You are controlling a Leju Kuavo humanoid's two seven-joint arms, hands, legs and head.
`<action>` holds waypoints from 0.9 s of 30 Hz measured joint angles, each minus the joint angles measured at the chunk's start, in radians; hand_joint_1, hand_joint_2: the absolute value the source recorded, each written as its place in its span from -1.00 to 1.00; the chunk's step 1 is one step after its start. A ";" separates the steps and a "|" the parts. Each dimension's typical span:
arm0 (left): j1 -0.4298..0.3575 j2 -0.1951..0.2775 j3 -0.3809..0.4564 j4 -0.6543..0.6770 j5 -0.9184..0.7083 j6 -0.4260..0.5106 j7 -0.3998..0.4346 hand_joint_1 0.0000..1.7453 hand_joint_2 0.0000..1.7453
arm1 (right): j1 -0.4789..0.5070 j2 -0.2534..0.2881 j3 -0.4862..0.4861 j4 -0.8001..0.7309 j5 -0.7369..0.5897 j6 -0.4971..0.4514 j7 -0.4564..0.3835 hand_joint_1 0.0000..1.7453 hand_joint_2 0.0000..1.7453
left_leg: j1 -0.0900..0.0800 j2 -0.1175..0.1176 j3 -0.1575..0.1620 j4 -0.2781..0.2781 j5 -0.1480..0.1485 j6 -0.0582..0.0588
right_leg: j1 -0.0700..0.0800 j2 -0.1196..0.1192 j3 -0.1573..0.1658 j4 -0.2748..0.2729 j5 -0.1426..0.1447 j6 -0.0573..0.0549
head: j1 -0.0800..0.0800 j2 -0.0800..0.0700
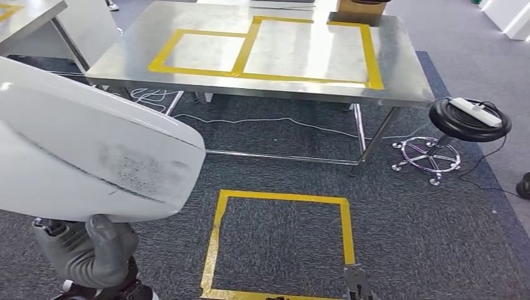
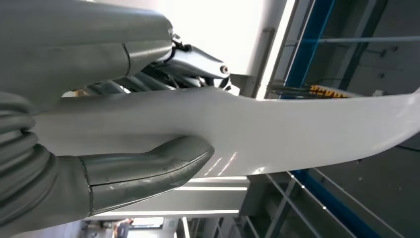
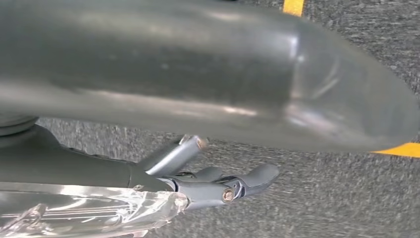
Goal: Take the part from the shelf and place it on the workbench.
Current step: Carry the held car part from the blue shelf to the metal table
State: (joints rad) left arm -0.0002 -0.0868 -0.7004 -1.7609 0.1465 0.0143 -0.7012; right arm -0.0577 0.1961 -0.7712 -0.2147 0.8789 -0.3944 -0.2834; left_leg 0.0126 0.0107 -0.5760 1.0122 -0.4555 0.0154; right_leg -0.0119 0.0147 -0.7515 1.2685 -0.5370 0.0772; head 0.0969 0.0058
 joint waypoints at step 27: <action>-0.001 0.009 0.001 0.000 -0.002 -0.001 0.000 1.00 1.00 | -0.008 0.000 0.015 0.000 0.070 -0.029 0.004 -1.00 -1.00 | 0.002 -0.016 -0.008 0.006 0.002 -0.023 | -0.004 0.019 0.133 -0.235 0.112 -0.012 | -0.014 0.000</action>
State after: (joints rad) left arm -0.0008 -0.0781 -0.6993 -1.7609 0.1440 0.0137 -0.7012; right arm -0.0653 0.1961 -0.7562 -0.2152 0.9490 -0.4230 -0.2797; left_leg 0.0143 -0.0056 -0.5835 1.0184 -0.4533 -0.0077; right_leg -0.0154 0.0337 -0.6185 1.0332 -0.4253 0.0651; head 0.0832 0.0058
